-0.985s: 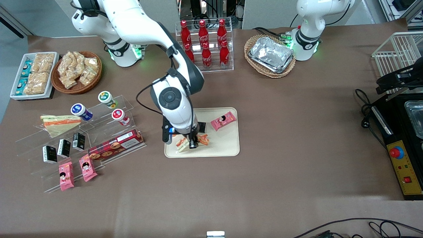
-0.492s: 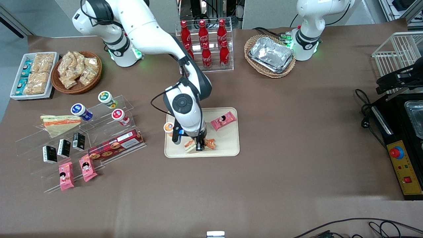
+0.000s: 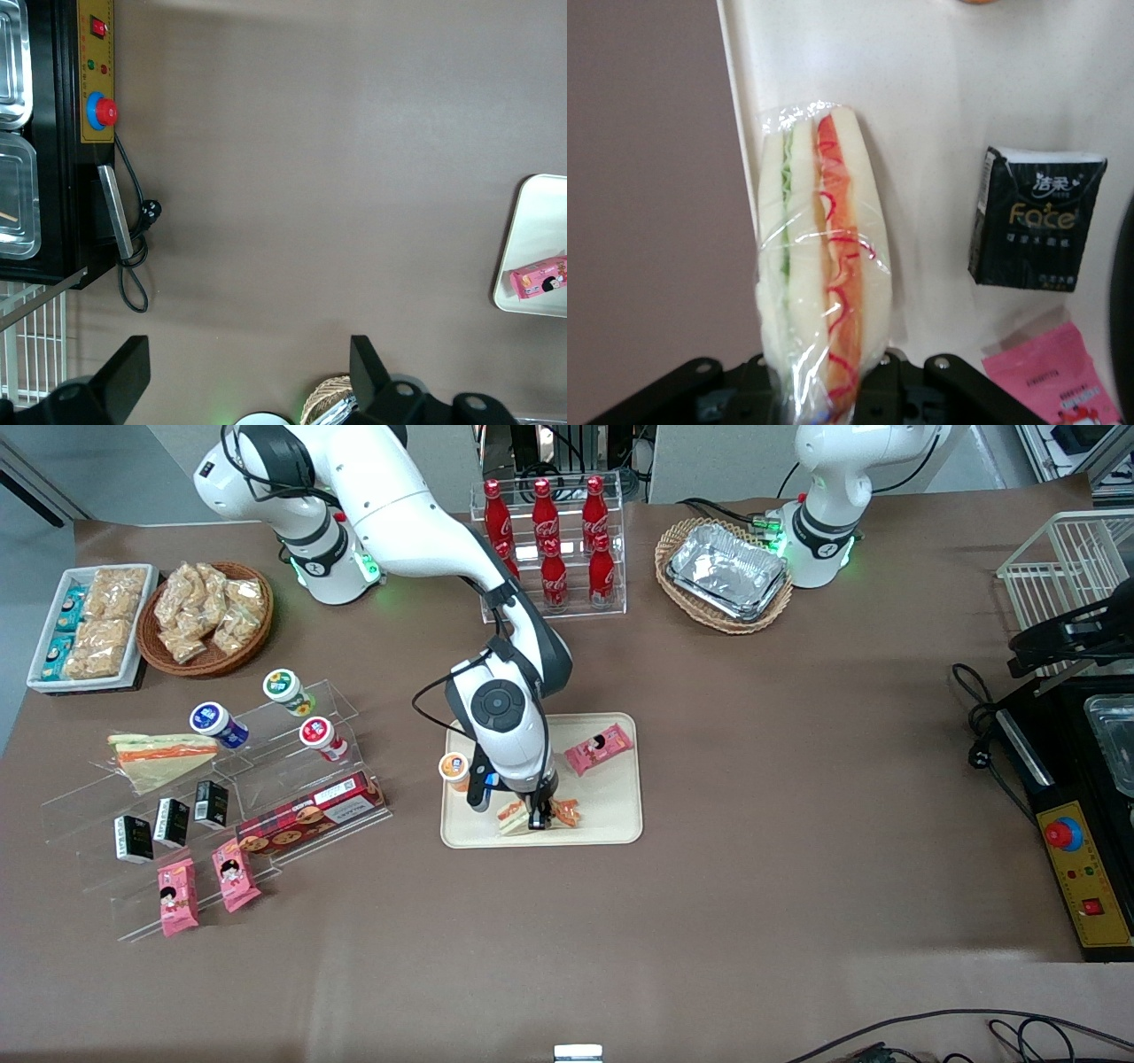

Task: Place sandwich on tray
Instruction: 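Lower the sandwich onto the tray beside the orange cup and open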

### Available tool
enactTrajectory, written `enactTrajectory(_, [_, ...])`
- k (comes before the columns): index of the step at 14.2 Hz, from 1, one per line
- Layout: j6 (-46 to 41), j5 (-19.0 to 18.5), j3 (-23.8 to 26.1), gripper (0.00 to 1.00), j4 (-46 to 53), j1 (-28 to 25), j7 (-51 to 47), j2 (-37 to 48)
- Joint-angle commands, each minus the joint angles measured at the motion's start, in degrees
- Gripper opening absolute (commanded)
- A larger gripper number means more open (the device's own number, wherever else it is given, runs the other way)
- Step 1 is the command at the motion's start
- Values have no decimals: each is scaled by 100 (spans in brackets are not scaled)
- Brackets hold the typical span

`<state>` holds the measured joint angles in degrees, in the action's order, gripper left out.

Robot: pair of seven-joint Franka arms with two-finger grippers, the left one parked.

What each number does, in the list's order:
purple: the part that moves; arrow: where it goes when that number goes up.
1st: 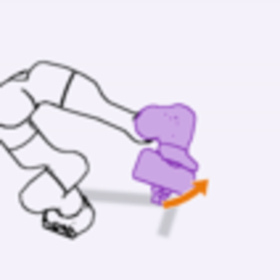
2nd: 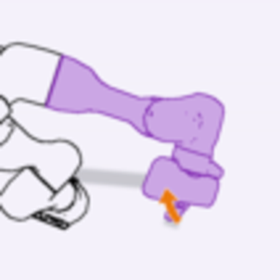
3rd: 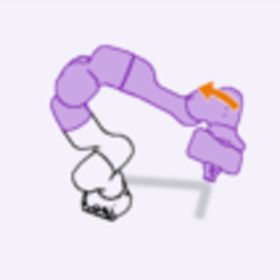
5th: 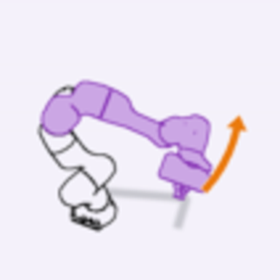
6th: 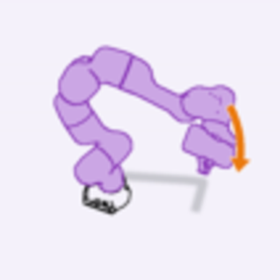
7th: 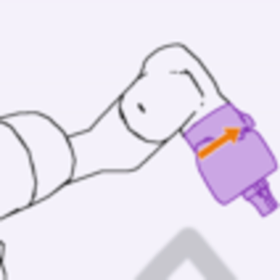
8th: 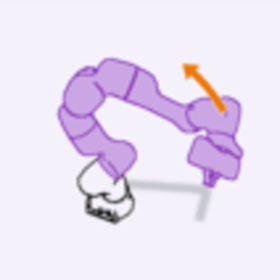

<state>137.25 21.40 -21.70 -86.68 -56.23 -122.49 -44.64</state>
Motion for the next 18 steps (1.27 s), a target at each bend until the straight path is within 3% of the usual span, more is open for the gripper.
enactTrajectory(1, [188,-83,-88,0,99,-116,14,-221])
enactTrajectory(3, [284,-258,-88,0,99,-116,111,-291])
enactTrajectory(8, [320,-181,-80,0,152,50,33,-309])
enactTrajectory(9, [320,-84,-80,26,152,77,24,-300])
enactTrajectory(10, [311,-22,-80,65,152,86,23,-300])
enactTrajectory(11, [311,-13,-80,96,152,86,23,-300])
enactTrajectory(12, [302,-4,-88,100,152,86,32,-291])
enactTrajectory(18, [-145,163,-132,100,152,147,32,-2])
